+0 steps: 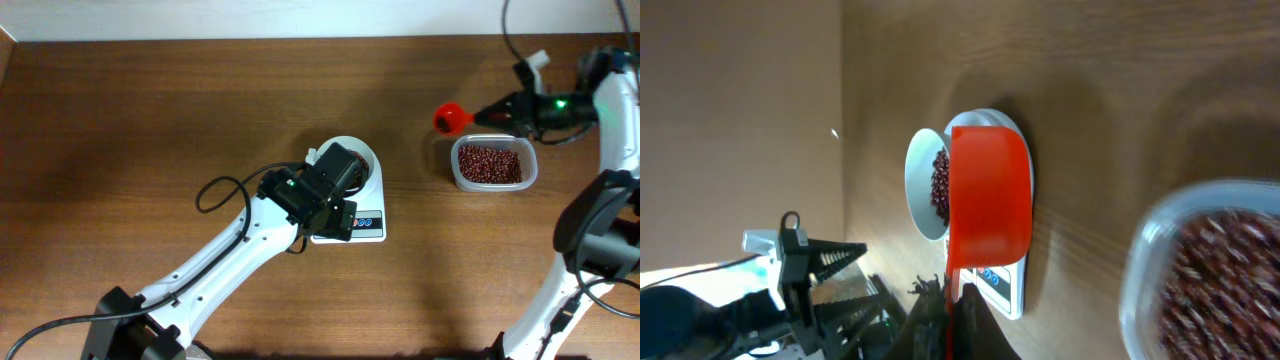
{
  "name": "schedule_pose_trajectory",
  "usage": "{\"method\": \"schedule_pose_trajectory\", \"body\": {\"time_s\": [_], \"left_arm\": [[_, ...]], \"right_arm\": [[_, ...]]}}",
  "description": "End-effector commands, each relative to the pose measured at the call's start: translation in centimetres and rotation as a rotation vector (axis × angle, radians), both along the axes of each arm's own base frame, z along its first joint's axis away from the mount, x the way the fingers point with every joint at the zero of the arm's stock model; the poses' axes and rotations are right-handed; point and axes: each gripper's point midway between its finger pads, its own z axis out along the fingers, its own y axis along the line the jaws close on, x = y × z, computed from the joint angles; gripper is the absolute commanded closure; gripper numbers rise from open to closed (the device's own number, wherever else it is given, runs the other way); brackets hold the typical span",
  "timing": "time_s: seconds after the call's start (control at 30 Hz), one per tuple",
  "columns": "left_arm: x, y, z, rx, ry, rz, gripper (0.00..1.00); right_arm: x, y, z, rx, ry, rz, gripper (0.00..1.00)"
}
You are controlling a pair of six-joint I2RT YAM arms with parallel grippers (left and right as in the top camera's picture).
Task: Scoop item into bowl and weigh 50g on scale
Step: 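Withdraw the empty scoop back toward the bean tub with the right gripper, then dip the red scoop into the bean tub and lift it with the right gripper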
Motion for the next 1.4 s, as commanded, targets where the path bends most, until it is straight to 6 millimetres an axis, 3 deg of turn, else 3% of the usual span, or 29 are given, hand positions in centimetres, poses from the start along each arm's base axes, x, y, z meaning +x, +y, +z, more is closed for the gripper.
{"method": "schedule_pose_trajectory", "body": {"time_s": [0.0,0.1,0.23,0.37,0.57,0.7,0.9,1.13,1.37], "left_arm": [[0.0,0.3,-0.1,0.014,-0.009,0.006,0.01],[0.0,0.3,-0.1,0.014,-0.008,0.006,0.01],[0.0,0.3,-0.1,0.014,-0.008,0.006,0.01],[0.0,0.3,-0.1,0.014,-0.008,0.006,0.01],[0.0,0.3,-0.1,0.014,-0.009,0.007,0.01],[0.0,0.3,-0.1,0.014,-0.009,0.007,0.01],[0.0,0.3,-0.1,0.014,-0.008,0.006,0.01],[0.0,0.3,-0.1,0.014,-0.009,0.006,0.01],[0.0,0.3,-0.1,0.013,-0.009,0.006,0.01]], "right_arm": [[-0.8,-3.9,-0.4,0.048,0.061,-0.105,0.96],[-1.8,-6.5,-0.8,0.031,0.098,-0.160,0.96],[-2.4,-7.3,-2.1,-0.054,0.128,-0.143,0.96],[-3.3,-9.9,-6.3,-0.343,0.360,-0.222,0.96],[-3.3,-11.5,-9.2,-0.744,0.465,-0.239,0.96],[-2.1,-10.3,-9.4,-0.802,0.415,-0.205,0.96],[-2.3,-10.0,-9.3,-0.795,0.425,-0.198,0.96],[-1.0,-9.0,-5.7,-0.824,0.346,-0.184,0.96],[-1.3,-8.6,-5.6,-1.055,0.352,-0.125,0.96]]}}
